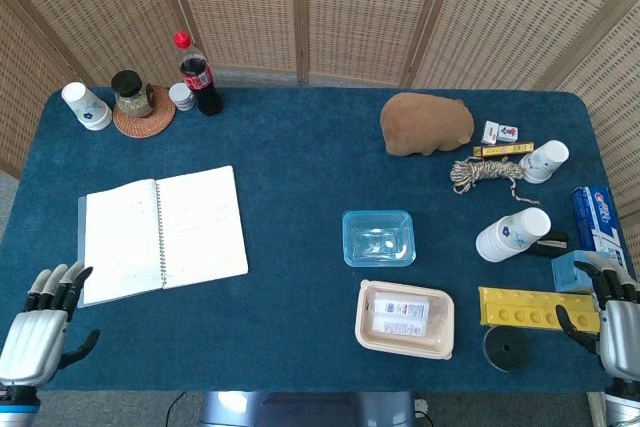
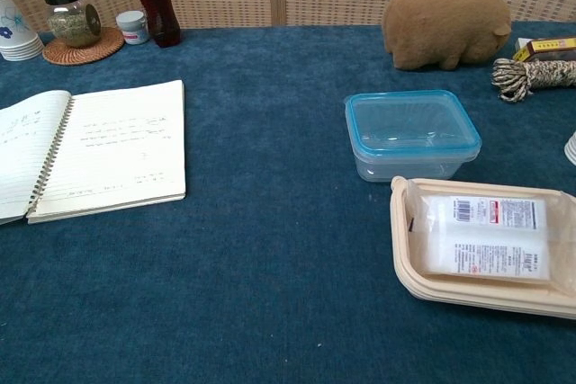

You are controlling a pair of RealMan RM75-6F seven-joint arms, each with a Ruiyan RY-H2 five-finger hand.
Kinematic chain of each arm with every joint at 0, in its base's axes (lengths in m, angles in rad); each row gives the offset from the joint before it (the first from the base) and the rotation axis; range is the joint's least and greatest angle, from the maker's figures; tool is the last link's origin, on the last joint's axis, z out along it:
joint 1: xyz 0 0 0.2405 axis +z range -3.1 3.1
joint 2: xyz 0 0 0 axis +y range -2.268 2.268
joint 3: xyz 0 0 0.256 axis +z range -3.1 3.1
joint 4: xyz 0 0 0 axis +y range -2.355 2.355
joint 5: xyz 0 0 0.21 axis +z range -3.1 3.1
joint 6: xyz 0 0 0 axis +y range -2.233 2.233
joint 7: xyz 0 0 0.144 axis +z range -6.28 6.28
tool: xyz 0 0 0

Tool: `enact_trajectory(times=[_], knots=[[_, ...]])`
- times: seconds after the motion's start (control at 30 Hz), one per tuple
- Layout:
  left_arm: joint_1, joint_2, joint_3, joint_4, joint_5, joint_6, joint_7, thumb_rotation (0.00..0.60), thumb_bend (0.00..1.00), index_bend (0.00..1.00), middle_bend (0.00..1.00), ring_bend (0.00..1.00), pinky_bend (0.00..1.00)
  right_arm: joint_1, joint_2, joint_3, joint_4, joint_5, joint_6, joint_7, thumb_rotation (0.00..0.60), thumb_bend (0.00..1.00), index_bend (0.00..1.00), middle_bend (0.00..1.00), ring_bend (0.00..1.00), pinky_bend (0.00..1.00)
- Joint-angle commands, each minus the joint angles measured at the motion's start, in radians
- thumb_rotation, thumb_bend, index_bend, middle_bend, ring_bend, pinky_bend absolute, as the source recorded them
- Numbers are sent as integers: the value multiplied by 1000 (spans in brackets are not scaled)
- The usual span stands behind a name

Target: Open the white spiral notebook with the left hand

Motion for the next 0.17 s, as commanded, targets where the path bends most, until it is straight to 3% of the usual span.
enact_trajectory(times=[0.03,0.17], knots=[[-8,6,2,-9,5,-13,-3,600,277,0,15,0,0,2,3,-1,-6,6,-6,-5,600,285,240,223,167,262],[-18,6,-1,-14,6,-29,5,600,277,0,16,0,0,6,3,-3,-10,13,-16,-14,600,284,241,223,167,262]])
